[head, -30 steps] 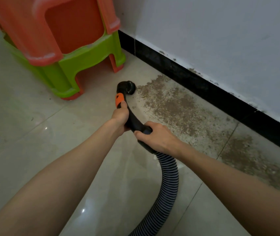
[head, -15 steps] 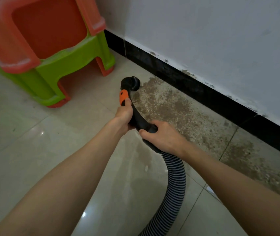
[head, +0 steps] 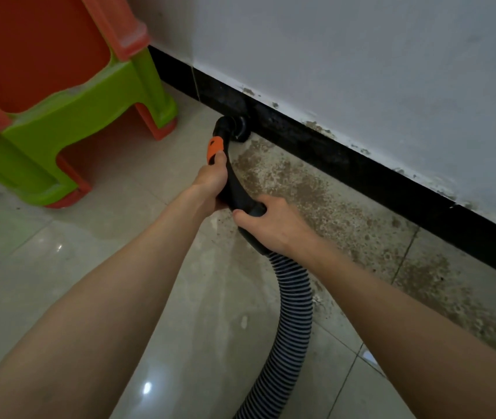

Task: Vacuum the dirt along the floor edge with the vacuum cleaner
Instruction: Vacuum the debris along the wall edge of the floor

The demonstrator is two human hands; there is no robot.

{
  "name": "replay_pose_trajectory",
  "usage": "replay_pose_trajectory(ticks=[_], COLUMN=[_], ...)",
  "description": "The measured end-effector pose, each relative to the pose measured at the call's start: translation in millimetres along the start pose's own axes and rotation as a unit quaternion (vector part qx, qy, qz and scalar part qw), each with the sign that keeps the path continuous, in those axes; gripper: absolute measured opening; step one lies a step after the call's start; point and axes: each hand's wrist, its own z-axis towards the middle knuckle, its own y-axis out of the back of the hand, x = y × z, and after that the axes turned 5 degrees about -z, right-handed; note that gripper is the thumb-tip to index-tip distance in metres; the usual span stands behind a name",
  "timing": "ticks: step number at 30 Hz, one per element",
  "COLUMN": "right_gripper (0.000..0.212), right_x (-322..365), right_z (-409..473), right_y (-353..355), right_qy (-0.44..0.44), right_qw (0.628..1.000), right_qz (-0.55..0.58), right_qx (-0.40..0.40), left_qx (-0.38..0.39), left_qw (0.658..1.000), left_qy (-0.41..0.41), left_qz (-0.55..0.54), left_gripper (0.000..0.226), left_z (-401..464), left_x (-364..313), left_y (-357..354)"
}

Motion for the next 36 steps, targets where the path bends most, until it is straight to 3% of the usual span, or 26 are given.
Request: replay_pose_trajectory(ticks=[3, 10, 16, 26, 36], right_gripper=[0.026, 0.028, 0.028, 0.021, 0.029], right_x=[-6.4, -26.0, -39.5, -51.2, -50.9], right_z=[-6.7, -33.6, -58.4, -94.3, -133.4], right_y=[-0.5, 11.1, 19.2, 29.9, 34.8], right_qy=[-0.002, -0.012, -0.020, -0.040, -0.089], right_qw=[1.000, 1.000, 0.999, 0.998, 0.994], right_qz=[0.004, 0.018, 0.023, 0.005, 0.000], right_qx=[-0.012, -0.022, -0.027, -0.047, -0.068], left_qx=[0.007, 0.030, 0.061, 0.084, 0.102], left_qw=[1.000, 0.999, 0.998, 0.995, 0.991], left_qy=[0.000, 0.005, 0.018, 0.030, 0.057], left_qz=[0.004, 0.015, 0.014, 0.034, 0.063], left_gripper=[0.040, 0.038, 0.056, 0.054, 0.060], left_z=[-2.2, -23.6, -45.7, -74.1, -96.8], left_x=[5.5, 19.6, 32.2, 45.3, 59.4], left_y=[-4.6, -24.3, -41.1, -58.8, -73.5])
